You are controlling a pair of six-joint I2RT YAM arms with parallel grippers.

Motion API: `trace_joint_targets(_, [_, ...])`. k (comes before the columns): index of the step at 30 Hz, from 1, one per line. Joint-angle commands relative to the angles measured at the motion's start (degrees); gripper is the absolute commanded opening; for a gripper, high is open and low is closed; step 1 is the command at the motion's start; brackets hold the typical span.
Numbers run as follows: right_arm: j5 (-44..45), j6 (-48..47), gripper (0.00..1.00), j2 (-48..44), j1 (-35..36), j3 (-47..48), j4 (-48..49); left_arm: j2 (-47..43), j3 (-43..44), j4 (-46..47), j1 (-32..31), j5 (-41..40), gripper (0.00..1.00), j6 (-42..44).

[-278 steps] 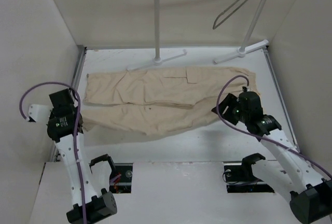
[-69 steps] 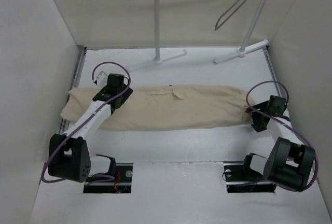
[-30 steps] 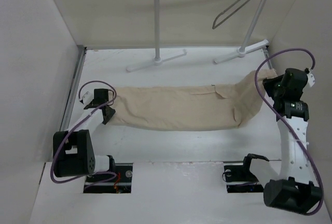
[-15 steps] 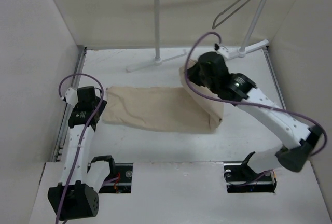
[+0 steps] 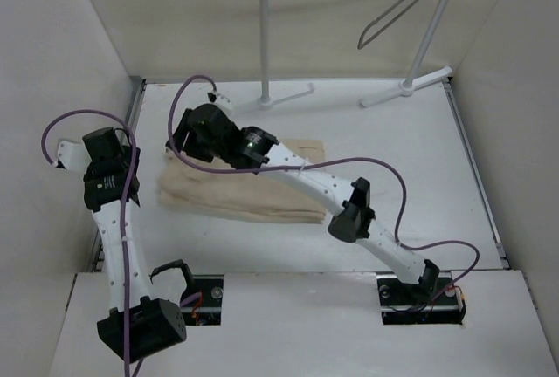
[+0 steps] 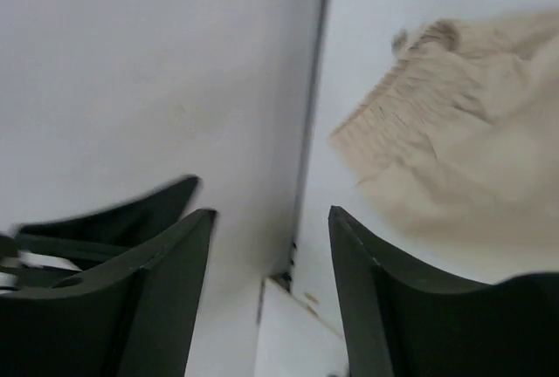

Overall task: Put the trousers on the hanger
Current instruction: Fold the trousers at the center of the board.

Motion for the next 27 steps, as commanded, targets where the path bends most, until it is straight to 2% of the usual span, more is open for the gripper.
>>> trace_joint_targets(1, [-5.37, -1.15, 0.65, 2.57, 0.52, 10.15, -13.38, -1.08, 1.31, -2.84, 0.27, -1.92, 0.42, -0.49])
trace_joint_targets(4, [2.79, -9.5, 0.7, 1.96, 0.52, 17.17, -22.62, -1.96, -0.53, -3.63, 0.62, -3.24, 0.42, -0.14])
trace_joint_targets(6, [5.35, -13.1, 0.69, 3.0, 0.08, 25.67, -27.54, -1.88, -3.16, -2.94, 0.54, -3.42, 0.42, 0.57])
trace_joint_targets(9, [6.5, -16.54, 0.65, -1.45, -2.81, 26.25, -32.21, -0.39, -7.03, -1.27, -1.04, -2.89, 0.42, 0.92])
trace_joint_targets(12, [7.82, -21.54, 0.52, -7.25, -3.79, 26.25, -34.77, 2.85, -10.29, 2.59, -6.3, -2.19, 0.42, 0.75])
trace_joint_targets(17, [9.93, -27.18, 0.22, -18.32, -2.92, 26.25, -38.02, 12.34, -8.81, 8.57, -21.93, -6.39, 0.42, 0.22])
trace_joint_targets(20, [13.61, -29.46, 0.15, -23.95, -1.42, 26.17, -41.27, 18.75, -6.87, 11.3, -27.4, -7.9, 0.42, 0.39])
trace_joint_targets(23, [19.84, -31.84, 0.14, -29.05, 0.77, 26.08, -47.49, 22.9, -8.0, 14.72, -27.51, -7.55, 0.42, 0.57])
trace_joint_targets(27, [28.98, -30.71, 0.15, -31.0, 4.29, 26.08, -60.32, 24.84, -12.56, 16.32, -21.72, -6.15, 0.42, 0.83])
